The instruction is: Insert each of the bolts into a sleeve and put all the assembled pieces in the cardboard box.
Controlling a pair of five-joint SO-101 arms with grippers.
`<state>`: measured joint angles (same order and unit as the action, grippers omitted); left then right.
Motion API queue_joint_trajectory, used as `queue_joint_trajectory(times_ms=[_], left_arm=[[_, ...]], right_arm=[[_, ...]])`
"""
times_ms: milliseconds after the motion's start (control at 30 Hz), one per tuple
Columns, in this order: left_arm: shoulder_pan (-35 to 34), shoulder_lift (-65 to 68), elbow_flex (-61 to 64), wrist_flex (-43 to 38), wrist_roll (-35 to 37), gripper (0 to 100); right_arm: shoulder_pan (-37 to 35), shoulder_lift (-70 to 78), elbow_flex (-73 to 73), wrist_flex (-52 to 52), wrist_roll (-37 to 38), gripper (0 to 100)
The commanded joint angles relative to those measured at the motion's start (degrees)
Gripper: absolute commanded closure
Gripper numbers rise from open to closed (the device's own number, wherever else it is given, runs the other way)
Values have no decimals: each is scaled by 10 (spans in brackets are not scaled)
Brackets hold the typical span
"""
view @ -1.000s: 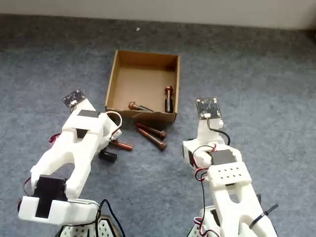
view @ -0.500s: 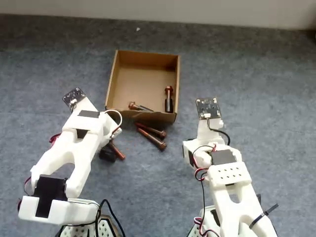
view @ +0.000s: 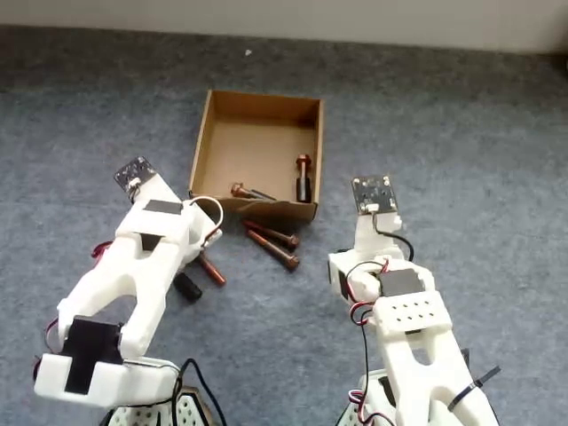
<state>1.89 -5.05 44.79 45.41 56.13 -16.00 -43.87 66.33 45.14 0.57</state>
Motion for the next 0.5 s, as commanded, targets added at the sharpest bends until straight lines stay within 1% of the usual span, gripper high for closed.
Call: queue_joint_trajectory(times_ms=[0,100,233,467], left_arm=[[20,-79,1,-13,7,994],[27,-162,21,-7,4,994],[46,-285,58,-7,-40,994],[47,-490,110,-8,-100,994]], right_arm=[[5,-18,-4,-11,-5,994],[5,-18,-4,-11,-5,994],[5,-19,-4,-8,-5,994],[5,-43,-4,-7,-5,994]])
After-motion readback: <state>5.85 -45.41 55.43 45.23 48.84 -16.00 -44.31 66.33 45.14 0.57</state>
